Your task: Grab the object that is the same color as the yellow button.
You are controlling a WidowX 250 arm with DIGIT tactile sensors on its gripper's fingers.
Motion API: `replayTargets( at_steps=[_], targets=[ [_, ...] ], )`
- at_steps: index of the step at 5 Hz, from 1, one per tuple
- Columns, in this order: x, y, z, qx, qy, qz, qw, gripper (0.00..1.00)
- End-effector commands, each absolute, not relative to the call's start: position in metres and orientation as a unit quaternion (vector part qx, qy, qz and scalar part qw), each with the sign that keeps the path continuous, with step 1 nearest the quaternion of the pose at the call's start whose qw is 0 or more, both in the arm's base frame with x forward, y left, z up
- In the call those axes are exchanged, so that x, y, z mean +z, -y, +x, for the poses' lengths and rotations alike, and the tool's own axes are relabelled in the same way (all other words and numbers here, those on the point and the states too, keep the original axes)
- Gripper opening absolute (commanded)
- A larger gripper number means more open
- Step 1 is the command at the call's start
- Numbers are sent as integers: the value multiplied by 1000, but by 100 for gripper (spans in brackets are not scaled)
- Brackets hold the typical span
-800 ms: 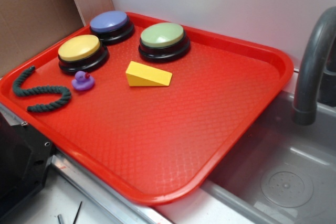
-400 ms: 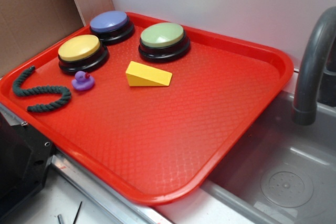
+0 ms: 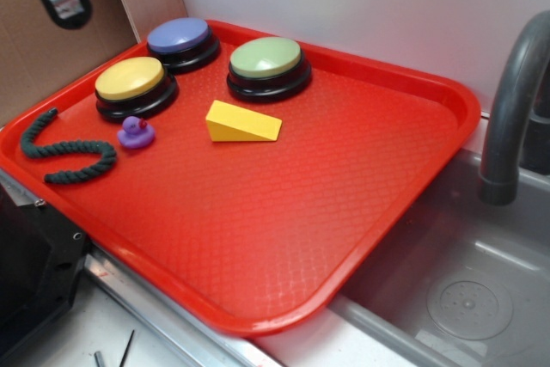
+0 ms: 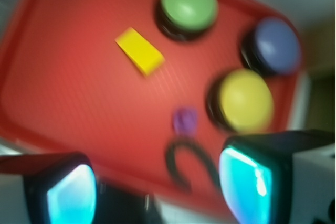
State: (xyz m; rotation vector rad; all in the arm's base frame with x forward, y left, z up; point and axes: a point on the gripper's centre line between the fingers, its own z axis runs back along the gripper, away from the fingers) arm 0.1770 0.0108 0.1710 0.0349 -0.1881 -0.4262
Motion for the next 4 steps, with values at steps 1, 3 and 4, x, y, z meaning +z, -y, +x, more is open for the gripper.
replayTargets(
  at_steps=[1, 3, 4],
  targets=[
    [103, 4, 220, -328, 85, 6, 941, 100],
    [51, 15, 237, -330, 69, -7, 941, 100],
    [43, 15, 244, -331, 81, 0, 940, 100]
  ],
)
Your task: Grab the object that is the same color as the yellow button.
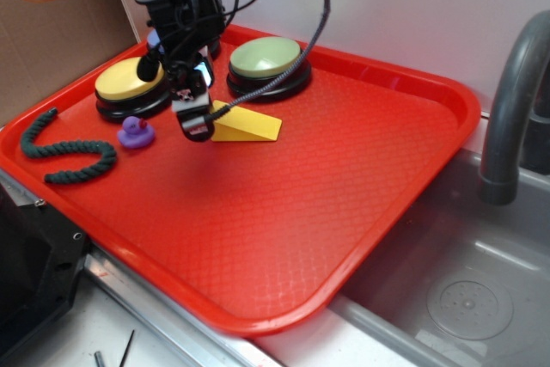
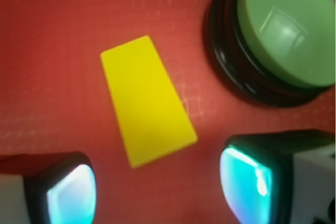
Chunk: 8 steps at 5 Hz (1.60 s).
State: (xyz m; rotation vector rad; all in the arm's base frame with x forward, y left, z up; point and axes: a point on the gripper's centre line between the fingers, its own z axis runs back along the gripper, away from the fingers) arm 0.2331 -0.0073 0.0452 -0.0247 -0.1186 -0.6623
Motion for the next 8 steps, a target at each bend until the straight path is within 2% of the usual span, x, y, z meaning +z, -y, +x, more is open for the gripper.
replayTargets(
  at_steps=[1, 2, 3, 4, 5, 6, 7, 8],
  targets=[
    [41, 20, 247, -349, 80, 2, 934, 100],
    [41, 23, 240, -364, 114, -22, 924, 100],
    [35, 42, 235, -410, 109, -32, 905, 100],
    [34, 55, 237, -432, 92, -26, 897, 100],
    [38, 61, 242, -414, 87, -16, 906, 100],
    [46, 65, 251, -310, 62, 0, 949, 100],
    [46, 69, 250, -278, 41, 20, 960, 100],
    [42, 64, 243, -316, 52, 12, 947, 100]
  ],
)
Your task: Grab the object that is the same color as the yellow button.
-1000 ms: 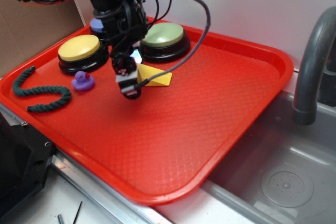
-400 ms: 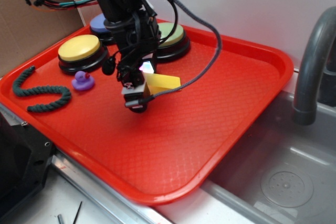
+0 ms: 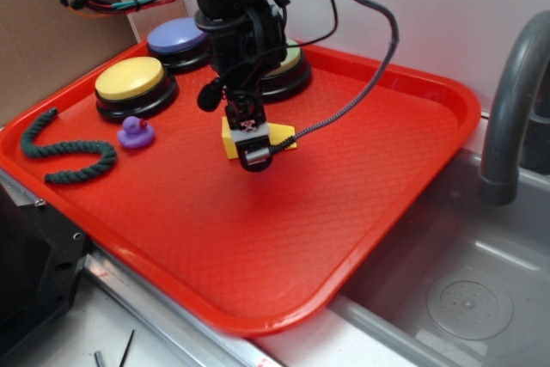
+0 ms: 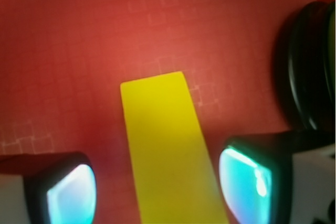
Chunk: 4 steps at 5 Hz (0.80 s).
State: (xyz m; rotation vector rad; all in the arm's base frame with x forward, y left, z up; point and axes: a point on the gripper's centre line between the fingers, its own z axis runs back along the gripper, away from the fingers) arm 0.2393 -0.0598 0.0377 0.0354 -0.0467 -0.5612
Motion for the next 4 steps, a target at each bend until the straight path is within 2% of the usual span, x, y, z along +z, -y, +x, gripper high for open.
replayTargets(
  at_steps=[1, 4],
  targets=[
    [39, 54, 234, -334, 58, 6, 941, 100],
    [23, 49, 233, -259, 17, -10, 966, 100]
  ],
)
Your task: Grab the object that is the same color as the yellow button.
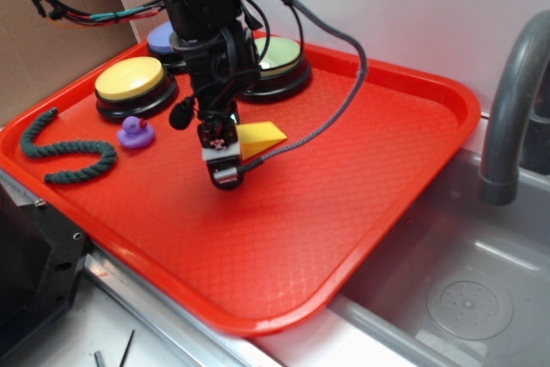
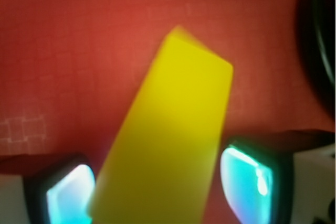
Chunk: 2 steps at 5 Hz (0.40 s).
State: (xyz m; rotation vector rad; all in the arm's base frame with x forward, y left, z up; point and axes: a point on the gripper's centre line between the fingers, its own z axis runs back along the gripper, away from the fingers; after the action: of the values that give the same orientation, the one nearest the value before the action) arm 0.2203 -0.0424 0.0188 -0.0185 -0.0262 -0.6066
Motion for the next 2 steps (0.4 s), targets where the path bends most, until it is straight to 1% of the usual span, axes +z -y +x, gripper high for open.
replayTargets(
  at_steps=[1, 2],
  targets=[
    [21, 54, 236, -246, 13, -7, 969, 100],
    [21, 61, 237, -228, 2, 7, 974, 0]
  ],
)
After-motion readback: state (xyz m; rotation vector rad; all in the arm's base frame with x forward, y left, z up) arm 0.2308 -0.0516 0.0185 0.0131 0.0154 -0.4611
